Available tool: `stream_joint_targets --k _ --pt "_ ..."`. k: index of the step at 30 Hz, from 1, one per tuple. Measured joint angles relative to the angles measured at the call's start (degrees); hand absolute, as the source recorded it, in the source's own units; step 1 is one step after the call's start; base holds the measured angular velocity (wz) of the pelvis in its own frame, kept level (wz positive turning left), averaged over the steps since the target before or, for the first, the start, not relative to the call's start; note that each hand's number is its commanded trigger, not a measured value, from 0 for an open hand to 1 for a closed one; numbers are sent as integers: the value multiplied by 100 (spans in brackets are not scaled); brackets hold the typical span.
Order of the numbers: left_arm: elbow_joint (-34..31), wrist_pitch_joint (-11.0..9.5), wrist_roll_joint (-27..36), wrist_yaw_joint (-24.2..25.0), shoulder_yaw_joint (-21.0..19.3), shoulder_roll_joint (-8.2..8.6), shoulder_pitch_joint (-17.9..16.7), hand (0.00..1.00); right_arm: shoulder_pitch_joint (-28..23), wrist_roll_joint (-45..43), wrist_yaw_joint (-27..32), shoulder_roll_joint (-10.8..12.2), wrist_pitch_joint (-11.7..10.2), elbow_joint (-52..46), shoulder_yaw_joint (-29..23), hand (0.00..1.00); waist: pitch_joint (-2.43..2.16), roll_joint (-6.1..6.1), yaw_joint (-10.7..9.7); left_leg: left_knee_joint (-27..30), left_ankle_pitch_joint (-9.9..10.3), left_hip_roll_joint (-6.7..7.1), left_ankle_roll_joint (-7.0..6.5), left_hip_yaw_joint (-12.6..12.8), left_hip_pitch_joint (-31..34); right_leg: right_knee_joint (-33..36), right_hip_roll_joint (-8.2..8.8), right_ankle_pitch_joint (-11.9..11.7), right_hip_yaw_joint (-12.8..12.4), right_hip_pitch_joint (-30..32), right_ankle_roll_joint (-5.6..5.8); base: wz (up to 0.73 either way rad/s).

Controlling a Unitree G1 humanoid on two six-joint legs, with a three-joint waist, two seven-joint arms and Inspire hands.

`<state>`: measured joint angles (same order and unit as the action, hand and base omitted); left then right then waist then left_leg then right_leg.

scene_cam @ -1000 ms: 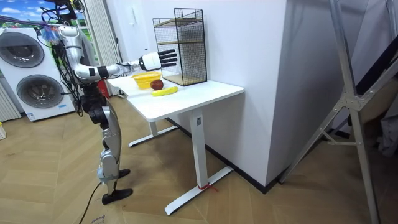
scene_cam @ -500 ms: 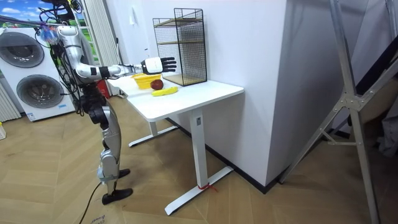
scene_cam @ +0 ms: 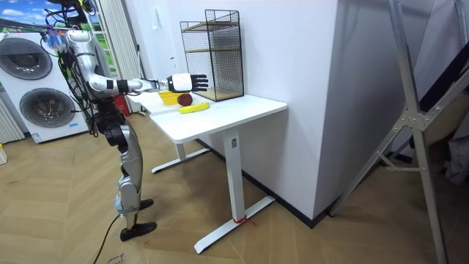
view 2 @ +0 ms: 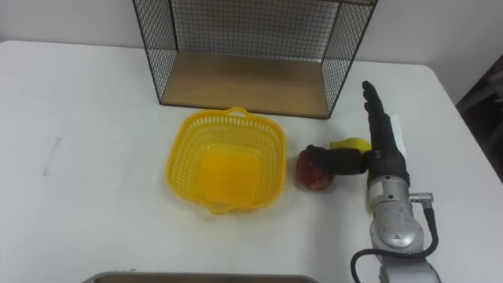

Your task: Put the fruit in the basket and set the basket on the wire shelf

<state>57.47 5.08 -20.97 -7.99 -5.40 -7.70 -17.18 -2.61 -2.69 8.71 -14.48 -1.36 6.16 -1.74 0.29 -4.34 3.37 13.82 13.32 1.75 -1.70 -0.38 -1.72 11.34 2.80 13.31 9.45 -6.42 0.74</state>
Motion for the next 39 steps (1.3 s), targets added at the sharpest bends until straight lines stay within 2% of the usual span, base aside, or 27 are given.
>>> stream_joint_targets --k 15,20,39 --pt "48 7 0 -16 -2 -5 2 0 8 61 -17 6 -44 323 54 0 -18 50 8 0 -8 4 2 -38 -21 -79 -1 -33 52 -69 1 1" --pt "67 42 -2 -15 -1 -7 20 0 22 39 -28 6 -119 455 236 0 -3 70 25 15 -16 9 -1 -68 11 -74 1 -38 88 -61 0 4" --pt "67 38 -5 -12 28 -3 17 0 20 -38 -467 11 -131 490 558 0 -8 93 26 -13 -18 11 -5 -70 8 -72 -2 -57 91 -83 3 0"
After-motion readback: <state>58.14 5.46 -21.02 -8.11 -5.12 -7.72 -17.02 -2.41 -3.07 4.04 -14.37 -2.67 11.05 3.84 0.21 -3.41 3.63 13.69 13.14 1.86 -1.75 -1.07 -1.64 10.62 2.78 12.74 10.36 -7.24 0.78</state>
